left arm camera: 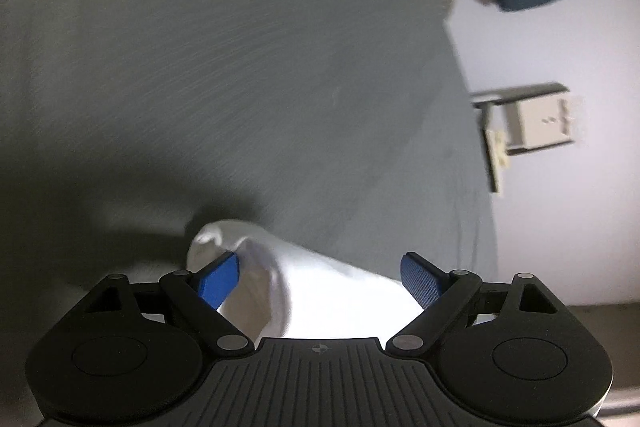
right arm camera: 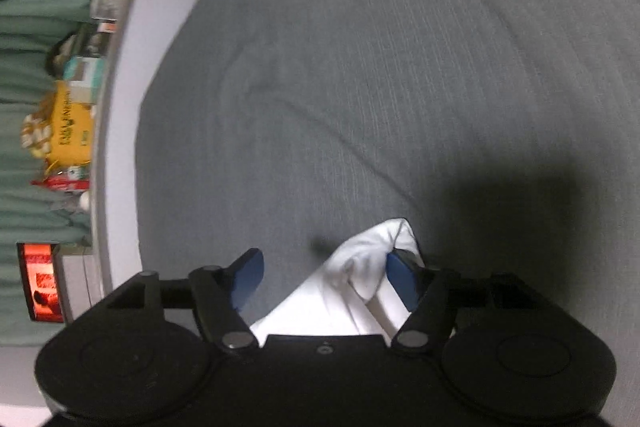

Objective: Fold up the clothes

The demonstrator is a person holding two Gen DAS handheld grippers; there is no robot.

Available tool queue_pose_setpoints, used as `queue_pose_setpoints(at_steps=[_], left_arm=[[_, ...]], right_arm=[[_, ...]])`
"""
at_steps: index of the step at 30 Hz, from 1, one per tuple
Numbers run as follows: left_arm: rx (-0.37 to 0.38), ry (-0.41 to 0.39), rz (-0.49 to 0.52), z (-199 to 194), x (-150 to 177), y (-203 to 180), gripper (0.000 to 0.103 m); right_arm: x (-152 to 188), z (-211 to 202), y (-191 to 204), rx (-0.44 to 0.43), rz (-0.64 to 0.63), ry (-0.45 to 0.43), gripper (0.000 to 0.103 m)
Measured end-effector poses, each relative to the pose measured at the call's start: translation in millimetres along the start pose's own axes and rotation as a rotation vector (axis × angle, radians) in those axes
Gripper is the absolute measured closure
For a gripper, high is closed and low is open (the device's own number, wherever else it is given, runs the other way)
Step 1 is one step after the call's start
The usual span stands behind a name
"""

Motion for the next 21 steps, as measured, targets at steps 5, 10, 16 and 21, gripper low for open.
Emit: queue_pose_setpoints(at_steps=[5,10,16,21], left_arm=[[-0.073,-0.006,0.002,11.8,7.5,0.3,0.041],[-0.116,-0.061,0.005,22.0,10.3,6.9,0.086],[-0.102,-0.194,0.024,17.7,26.5,6.5,0.091],[-0.055,-0.265,0.043,6.9,27.3,1.4,0.092]], right_arm=[[-0.5,8.5,5.2,0.045,0.021,0.007,0.045],[1.8,8.2,-9.3,0.068,0.054,-0.024,0.091],[18.1,4.9,-21.4,0.009,0.041,-0.086,0.094],[23.3,-6.4,-13.3,-0.032,-0.01,-0.134,0.095]])
Point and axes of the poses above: each gripper's, at about its wrist camera, not at the fingertips, and z roughly the way its jaws point, y to its left, x to its underside, the point moved 1 cm from there along z, roughly the way its jaws point, and after that the axes turned 3 degrees about -y, right-handed, at the moved point
